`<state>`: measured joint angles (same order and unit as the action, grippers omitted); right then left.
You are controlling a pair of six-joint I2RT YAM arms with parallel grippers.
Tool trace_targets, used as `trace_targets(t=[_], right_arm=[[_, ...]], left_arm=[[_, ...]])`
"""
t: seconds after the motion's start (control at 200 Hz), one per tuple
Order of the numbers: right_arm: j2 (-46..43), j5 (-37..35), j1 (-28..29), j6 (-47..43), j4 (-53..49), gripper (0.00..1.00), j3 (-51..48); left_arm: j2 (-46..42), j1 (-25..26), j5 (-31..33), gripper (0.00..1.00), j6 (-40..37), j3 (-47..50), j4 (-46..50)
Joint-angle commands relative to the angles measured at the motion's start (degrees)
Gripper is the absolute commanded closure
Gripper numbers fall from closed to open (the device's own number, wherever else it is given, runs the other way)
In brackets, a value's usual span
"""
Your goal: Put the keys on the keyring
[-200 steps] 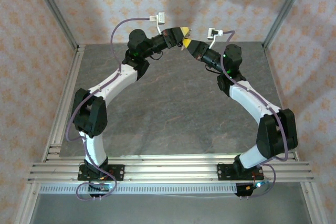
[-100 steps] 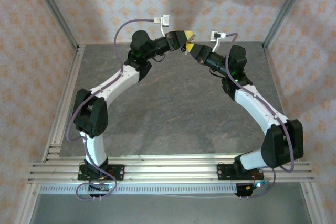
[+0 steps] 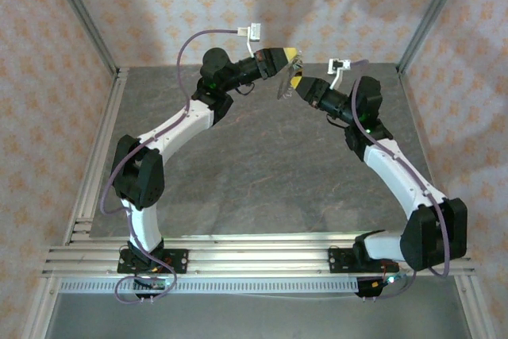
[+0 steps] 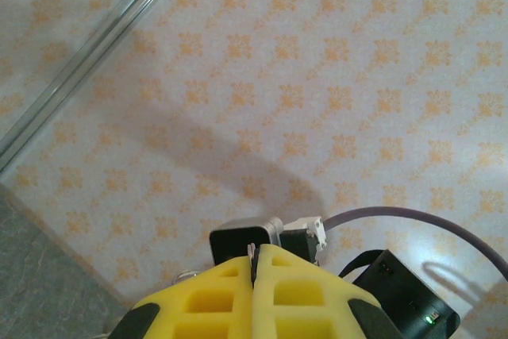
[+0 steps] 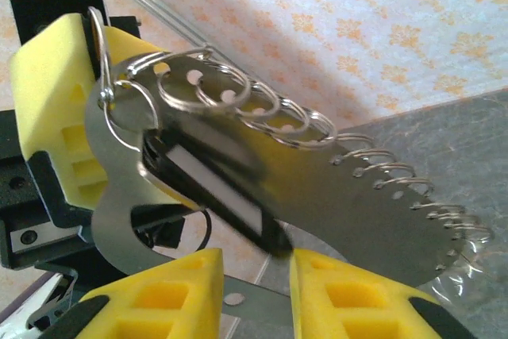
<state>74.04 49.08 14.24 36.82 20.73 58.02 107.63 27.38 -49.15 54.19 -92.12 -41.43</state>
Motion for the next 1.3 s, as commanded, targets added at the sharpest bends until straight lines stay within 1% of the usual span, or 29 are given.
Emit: trace_targets(t=[0.0,0.155,0.2,0.3,0.365,0.425,0.545,0.636,0.711,0.746,1.031,1.296], right_arm=[[-3.2,0.7,-1.0,-1.8,-1.7,0.69,-1.0],[-5.9,0.1,-3.3,-3.4,-4.7,0.67,-3.2],[-8.1,-0.4,-4.4,-3.1,-4.8,0.67,-3.8],[-9.8,-1.1,-6.6,-1.1,-3.2,0.67,-4.4],[-10.3,-2.7,-6.9,-0.2,-3.0,0.67,-3.5],[-10.2,-5.0,-6.9,1.9,-2.3,0.68,-2.2],[-8.9,-9.4,-6.9,8.5,2.6,0.67,-0.4],[-6.9,-10.7,-6.5,13.6,7.6,0.67,1.0],[-6.5,-11.9,-5.6,15.3,9.7,0.67,2.4],[-4.8,-12.2,-4.9,15.3,9.8,0.67,3.4],[0.3,-12.5,-0.1,13.9,9.3,0.69,9.6],[2.8,-12.4,1.4,13.2,9.1,0.73,11.7]], left_arm=[[-0.7,0.1,0.8,1.00,0.9,-2.1,-4.9],[-0.9,0.1,1.2,1.00,1.1,-2.0,-5.2],[-1.0,0.1,1.2,1.00,1.2,-2.0,-5.4],[-1.0,0.1,1.4,1.00,1.4,-2.0,-5.8],[-0.9,0.1,1.4,1.00,1.5,-1.9,-5.9],[-0.9,0.1,1.4,1.00,1.7,-1.9,-6.1],[-0.8,0.1,1.7,1.00,1.8,-1.6,-6.3],[-0.6,0.1,1.9,1.00,2.1,-1.3,-6.6],[-0.5,0.1,2.0,1.00,2.2,-1.1,-6.7],[-0.4,0.1,2.1,1.00,2.3,-1.0,-6.9],[-0.2,0.1,2.1,1.00,2.7,-0.9,-7.2],[-0.6,0.1,2.0,1.00,2.6,-0.8,-7.1]])
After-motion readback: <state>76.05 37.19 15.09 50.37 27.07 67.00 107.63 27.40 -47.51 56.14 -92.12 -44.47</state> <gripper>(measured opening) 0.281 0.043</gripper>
